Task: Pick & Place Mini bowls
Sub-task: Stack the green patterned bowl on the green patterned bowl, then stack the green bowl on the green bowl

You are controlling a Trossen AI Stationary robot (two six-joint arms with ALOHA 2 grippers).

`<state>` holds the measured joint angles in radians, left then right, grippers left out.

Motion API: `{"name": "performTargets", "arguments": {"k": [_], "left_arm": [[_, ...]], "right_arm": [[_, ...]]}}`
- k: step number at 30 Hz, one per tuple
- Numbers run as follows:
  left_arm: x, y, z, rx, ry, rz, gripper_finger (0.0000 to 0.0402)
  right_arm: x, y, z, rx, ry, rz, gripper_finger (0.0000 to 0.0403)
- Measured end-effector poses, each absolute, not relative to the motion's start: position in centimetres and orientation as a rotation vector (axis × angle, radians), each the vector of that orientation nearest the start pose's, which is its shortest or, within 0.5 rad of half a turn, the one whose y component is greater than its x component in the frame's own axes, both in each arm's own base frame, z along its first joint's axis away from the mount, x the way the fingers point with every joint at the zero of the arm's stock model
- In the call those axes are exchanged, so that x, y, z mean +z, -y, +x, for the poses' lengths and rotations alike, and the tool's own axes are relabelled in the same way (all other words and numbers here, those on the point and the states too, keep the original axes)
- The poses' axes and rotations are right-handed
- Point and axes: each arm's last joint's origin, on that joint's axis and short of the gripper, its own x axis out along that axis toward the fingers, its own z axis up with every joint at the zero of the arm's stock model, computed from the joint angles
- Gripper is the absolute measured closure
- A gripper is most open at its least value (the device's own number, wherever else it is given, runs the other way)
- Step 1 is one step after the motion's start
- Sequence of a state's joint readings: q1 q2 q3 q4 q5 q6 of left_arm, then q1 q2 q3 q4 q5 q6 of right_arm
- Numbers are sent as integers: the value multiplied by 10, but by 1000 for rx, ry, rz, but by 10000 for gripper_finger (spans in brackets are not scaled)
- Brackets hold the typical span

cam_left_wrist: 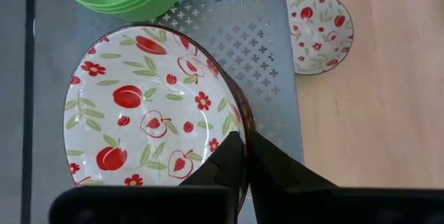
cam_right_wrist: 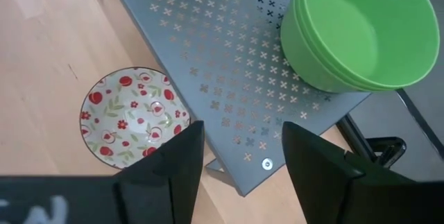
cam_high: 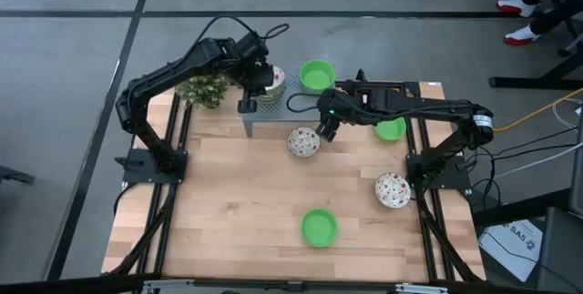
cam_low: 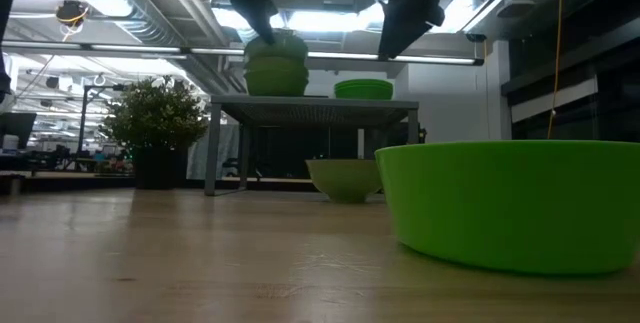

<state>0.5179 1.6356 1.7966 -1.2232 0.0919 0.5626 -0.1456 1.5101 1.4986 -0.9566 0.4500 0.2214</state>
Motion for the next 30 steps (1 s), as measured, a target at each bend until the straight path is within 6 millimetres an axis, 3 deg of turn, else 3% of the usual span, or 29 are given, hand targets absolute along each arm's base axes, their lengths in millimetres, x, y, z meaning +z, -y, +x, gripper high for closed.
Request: {"name": "performTargets", "arguments": {"k": [19, 30], "left_arm": [[384, -155, 276, 97, -1063, 196, 294], [418, -144, 257, 187, -881, 225, 271]], "right_arm": [[352, 56, 306, -585, -819, 82, 208], [352, 55, 306, -533, -831, 65, 208]]}}
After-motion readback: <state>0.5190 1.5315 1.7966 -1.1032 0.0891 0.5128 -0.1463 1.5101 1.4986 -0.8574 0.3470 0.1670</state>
